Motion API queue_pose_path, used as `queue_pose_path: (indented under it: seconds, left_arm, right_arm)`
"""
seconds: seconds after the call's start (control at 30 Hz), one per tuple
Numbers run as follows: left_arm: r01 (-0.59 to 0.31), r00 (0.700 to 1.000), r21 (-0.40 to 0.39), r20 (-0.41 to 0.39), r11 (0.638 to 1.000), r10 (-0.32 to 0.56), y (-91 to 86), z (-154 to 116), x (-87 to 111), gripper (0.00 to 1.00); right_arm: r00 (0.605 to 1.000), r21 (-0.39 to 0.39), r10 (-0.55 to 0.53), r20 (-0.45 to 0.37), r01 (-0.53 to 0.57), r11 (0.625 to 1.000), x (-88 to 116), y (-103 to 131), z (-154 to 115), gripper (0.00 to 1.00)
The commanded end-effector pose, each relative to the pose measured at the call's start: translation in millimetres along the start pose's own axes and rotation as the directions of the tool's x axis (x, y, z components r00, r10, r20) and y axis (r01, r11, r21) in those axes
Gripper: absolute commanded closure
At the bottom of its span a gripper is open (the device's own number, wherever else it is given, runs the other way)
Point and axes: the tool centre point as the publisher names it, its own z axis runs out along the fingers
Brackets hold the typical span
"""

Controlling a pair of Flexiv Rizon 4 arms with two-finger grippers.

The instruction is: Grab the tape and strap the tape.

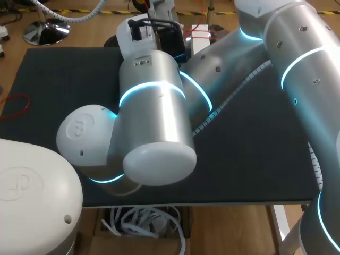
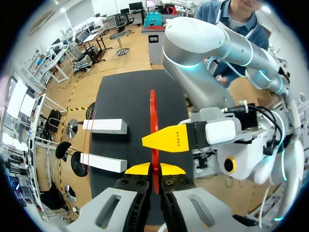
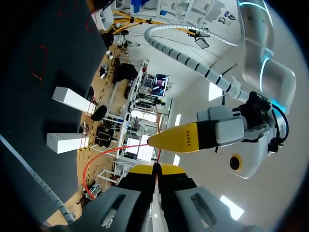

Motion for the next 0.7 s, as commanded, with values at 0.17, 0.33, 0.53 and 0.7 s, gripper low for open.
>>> queue_pose_path:
  seconds: [0.17,0.33,0.53,0.7]
  left_arm:
    - [0.002,1.000,-0.005,0.001,1.000,-0.002,-1.6,-1,0.4,1.00]
    - [0.002,1.000,-0.005,0.001,1.000,-0.002,-1.6,-1,0.4,1.00]
    - [0.002,1.000,-0.005,0.001,1.000,-0.002,-1.6,-1,0.4,1.00]
    - [0.002,1.000,-0.005,0.001,1.000,-0.002,-1.6,-1,0.4,1.00]
  right_arm:
    - [1.000,0.002,0.002,-0.007,-0.002,1.000,-5,-4,-4,0.98]
    - [1.000,0.004,0.003,-0.006,-0.003,1.000,-5,-5,-6,0.85]
    - [1.000,0.005,0.006,-0.005,-0.005,1.000,-7,-8,-10,0.85]
    - [1.000,0.004,0.011,-0.003,-0.011,1.000,-10,-11,-17,0.86]
